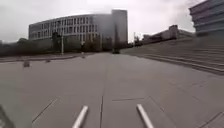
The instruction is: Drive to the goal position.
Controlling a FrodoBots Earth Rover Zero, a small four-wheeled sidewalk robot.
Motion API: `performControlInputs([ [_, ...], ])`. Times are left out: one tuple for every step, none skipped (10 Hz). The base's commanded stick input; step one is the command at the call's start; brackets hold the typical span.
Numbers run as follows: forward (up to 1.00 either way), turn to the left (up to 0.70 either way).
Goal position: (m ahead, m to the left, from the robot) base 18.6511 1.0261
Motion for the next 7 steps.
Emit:
performControlInputs([
  [1.0,0.0],
  [1.0,0.0],
  [1.0,0.0],
  [1.0,0.0],
  [1.0,0.0],
  [1.0,0.0],
  [1.0,0.0],
])
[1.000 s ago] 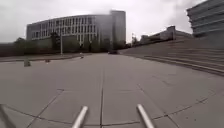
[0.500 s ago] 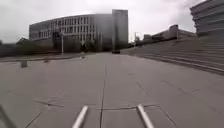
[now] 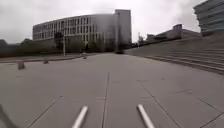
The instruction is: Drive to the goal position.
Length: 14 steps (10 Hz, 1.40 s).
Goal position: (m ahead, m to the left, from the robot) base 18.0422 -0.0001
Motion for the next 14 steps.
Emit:
performControlInputs([
  [1.0,0.0],
  [1.0,0.0],
  [1.0,0.0],
  [1.0,0.0],
  [1.0,0.0],
  [1.0,0.0],
  [1.0,0.0],
  [1.0,0.0],
  [1.0,0.0],
  [1.0,0.0],
  [1.0,0.0],
  [1.0,0.0],
  [1.0,0.0],
  [1.0,0.0],
])
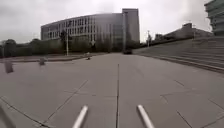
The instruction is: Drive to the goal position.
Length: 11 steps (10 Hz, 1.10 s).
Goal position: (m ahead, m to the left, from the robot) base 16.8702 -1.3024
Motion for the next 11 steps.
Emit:
performControlInputs([
  [1.0,-0.14],
  [1.0,-0.27],
  [1.0,-0.27],
  [1.0,-0.27],
  [1.0,-0.27],
  [1.0,-0.27],
  [1.0,-0.27],
  [1.0,-0.27],
  [1.0,-0.27],
  [1.0,-0.27],
  [1.0,-0.27],
])
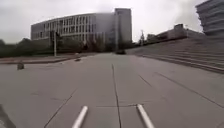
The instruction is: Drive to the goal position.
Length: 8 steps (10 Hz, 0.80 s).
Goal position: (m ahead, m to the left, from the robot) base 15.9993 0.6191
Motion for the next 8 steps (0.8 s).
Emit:
performControlInputs([
  [1.0,-0.27],
  [1.0,-0.27],
  [1.0,-0.27],
  [1.0,-0.13],
  [1.0,0.0],
  [1.0,0.0],
  [1.0,0.0],
  [1.0,0.0],
])
